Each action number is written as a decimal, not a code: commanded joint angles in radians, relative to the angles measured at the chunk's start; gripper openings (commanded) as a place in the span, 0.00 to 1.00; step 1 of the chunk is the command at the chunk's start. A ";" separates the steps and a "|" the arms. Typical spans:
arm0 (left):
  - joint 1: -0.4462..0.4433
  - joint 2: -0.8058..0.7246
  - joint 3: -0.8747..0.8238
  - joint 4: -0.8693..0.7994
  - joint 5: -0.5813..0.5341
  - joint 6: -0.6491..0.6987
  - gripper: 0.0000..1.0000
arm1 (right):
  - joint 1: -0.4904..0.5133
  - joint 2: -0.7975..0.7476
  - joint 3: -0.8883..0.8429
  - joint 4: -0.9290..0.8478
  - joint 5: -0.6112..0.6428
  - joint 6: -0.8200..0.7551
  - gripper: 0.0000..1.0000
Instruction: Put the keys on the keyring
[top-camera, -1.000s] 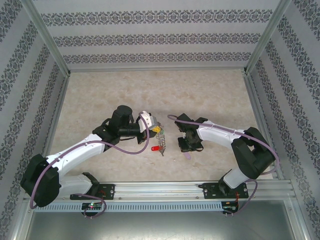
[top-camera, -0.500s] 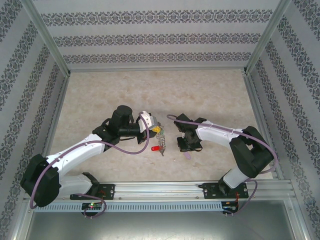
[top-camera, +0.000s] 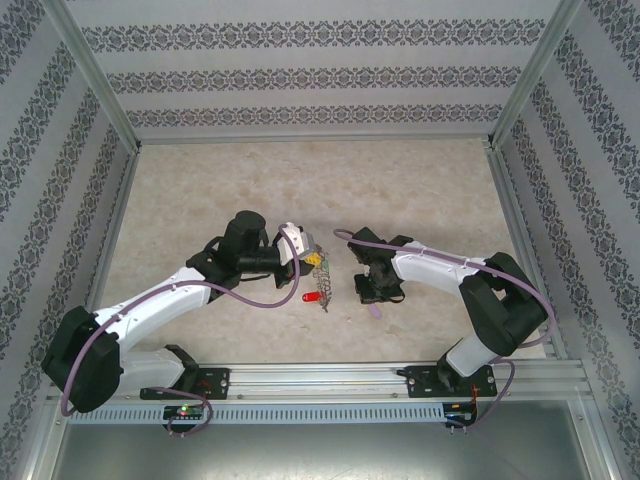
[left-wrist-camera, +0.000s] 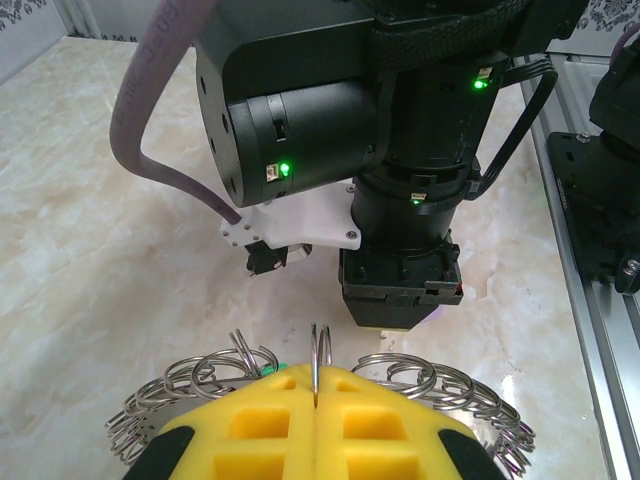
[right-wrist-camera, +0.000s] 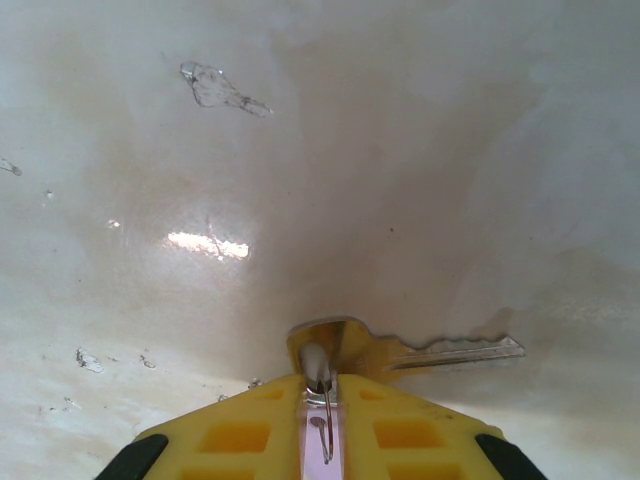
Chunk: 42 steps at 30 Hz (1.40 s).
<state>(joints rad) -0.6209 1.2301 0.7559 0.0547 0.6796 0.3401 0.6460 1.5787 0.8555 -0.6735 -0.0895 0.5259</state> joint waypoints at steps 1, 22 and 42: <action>-0.007 -0.001 0.023 0.007 0.024 0.010 0.00 | 0.010 -0.021 0.020 -0.020 0.028 0.020 0.18; -0.007 -0.002 0.023 0.007 0.021 0.008 0.00 | 0.008 -0.004 0.010 -0.017 0.019 0.017 0.17; -0.007 0.002 0.025 0.005 0.024 0.010 0.00 | 0.009 -0.022 0.016 -0.030 0.023 0.012 0.20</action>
<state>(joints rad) -0.6209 1.2308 0.7559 0.0547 0.6796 0.3401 0.6460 1.5723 0.8555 -0.6739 -0.0849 0.5335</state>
